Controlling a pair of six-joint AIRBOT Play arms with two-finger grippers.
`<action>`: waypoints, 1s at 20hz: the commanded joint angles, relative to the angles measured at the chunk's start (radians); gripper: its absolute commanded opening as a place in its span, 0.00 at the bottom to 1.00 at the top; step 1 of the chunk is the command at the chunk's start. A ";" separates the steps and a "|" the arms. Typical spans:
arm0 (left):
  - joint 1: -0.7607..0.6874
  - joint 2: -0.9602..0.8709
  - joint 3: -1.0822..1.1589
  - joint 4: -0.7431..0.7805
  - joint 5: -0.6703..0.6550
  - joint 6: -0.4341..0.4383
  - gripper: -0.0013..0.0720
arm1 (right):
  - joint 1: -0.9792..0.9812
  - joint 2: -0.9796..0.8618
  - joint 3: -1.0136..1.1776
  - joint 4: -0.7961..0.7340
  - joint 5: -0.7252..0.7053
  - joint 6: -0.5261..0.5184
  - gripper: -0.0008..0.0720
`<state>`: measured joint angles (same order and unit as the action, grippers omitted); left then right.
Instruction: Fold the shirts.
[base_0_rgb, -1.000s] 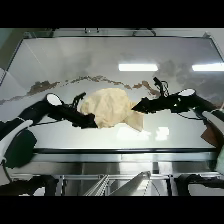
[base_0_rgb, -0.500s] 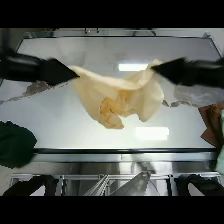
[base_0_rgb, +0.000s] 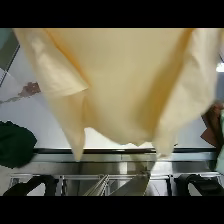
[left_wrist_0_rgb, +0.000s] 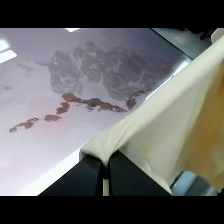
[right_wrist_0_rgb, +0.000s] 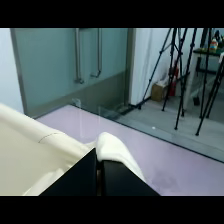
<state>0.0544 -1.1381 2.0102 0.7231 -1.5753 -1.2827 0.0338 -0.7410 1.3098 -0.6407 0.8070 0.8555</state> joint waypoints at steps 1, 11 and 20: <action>0.037 -0.180 -0.025 0.007 -0.011 0.076 0.05 | 0.000 -0.248 0.006 -0.055 -0.077 -0.045 0.03; 0.198 -0.744 -0.036 0.018 -0.024 0.088 0.96 | -0.119 -0.722 0.093 -0.109 0.089 0.116 0.34; 0.445 -0.547 -0.478 0.183 -0.161 0.093 0.97 | -0.363 -0.660 -0.210 -0.307 0.555 0.228 0.73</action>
<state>0.4377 -1.7679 1.7176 0.7937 -1.7359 -1.2114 -0.2722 -1.4124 1.2278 -0.9154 1.2591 1.0744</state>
